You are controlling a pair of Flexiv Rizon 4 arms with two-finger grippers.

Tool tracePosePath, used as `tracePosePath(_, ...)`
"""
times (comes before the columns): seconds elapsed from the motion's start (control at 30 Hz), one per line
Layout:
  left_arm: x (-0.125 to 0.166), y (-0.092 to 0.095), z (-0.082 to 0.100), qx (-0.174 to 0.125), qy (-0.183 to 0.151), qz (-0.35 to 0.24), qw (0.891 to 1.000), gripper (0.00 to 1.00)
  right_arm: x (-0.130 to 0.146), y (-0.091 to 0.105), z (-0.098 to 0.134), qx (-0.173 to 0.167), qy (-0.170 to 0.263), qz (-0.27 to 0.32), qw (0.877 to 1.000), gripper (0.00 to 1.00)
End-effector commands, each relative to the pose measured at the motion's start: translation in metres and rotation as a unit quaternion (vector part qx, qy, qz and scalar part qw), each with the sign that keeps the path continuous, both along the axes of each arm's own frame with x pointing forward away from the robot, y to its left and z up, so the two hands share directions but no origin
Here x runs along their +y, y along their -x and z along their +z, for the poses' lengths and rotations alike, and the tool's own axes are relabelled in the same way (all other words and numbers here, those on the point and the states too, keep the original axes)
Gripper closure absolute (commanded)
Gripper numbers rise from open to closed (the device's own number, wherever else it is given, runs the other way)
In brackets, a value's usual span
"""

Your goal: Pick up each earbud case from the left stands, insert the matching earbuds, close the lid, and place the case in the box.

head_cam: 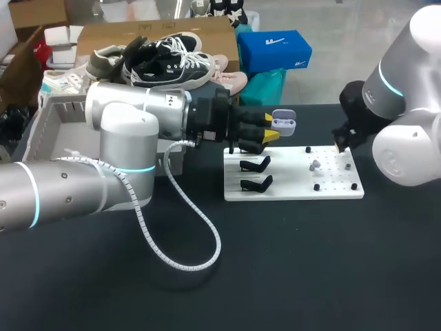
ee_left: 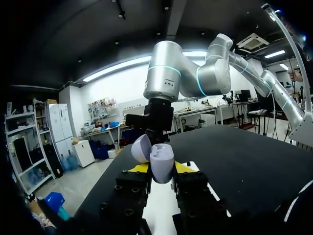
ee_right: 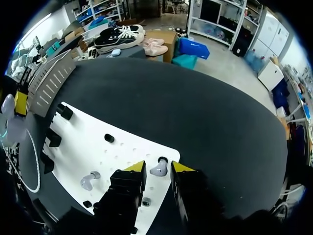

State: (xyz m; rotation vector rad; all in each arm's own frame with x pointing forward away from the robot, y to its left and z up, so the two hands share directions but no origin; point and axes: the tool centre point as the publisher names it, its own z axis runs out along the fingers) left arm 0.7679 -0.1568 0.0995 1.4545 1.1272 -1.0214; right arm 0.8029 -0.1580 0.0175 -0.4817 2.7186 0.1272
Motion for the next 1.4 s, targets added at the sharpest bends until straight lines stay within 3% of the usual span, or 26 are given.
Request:
tracePosePath(0.03, 0.000, 0.000, -0.001, -0.001, 0.001, 0.000, 1.000, 1.00, 0.001, 0.003, 0.000, -0.003, 0.003, -0.006, 1.000, 0.73)
tracePosePath(0.33, 0.000, 0.000, -0.001, -0.001, 0.001, 0.000, 1.000, 1.00, 0.001, 0.007, 0.000, -0.002, 0.004, -0.009, 1.000, 0.71)
tracePosePath(0.5, 0.000, 0.000, -0.001, -0.001, 0.001, 0.000, 1.000, 1.00, 0.002, 0.007, 0.000, -0.002, 0.004, -0.011, 1.000, 0.81)
tracePosePath(0.7, 0.000, 0.000, -0.001, -0.001, 0.001, 0.000, 1.000, 1.00, 0.002, 0.006, -0.002, 0.001, 0.004, -0.012, 1.000, 0.85)
tracePosePath(0.87, 0.000, 0.000, -0.001, -0.001, 0.001, 0.000, 1.000, 1.00, 0.001, 0.006, -0.002, 0.000, 0.006, -0.017, 1.000, 1.00)
tracePosePath(0.97, 0.000, 0.000, -0.001, -0.001, 0.001, 0.000, 1.000, 1.00, -0.001, 0.007, 0.000, -0.001, 0.006, -0.019, 1.000, 1.00)
tracePosePath(1.23, 0.000, 0.000, -0.001, -0.001, 0.001, 0.000, 1.000, 1.00, -0.006, 0.019, 0.022, -0.022, -0.012, -0.018, 1.000, 1.00)
tracePosePath(1.4, 0.000, 0.000, -0.001, -0.001, 0.001, 0.000, 1.000, 1.00, -0.001, 0.036, 0.039, -0.033, -0.012, -0.008, 0.999, 1.00)
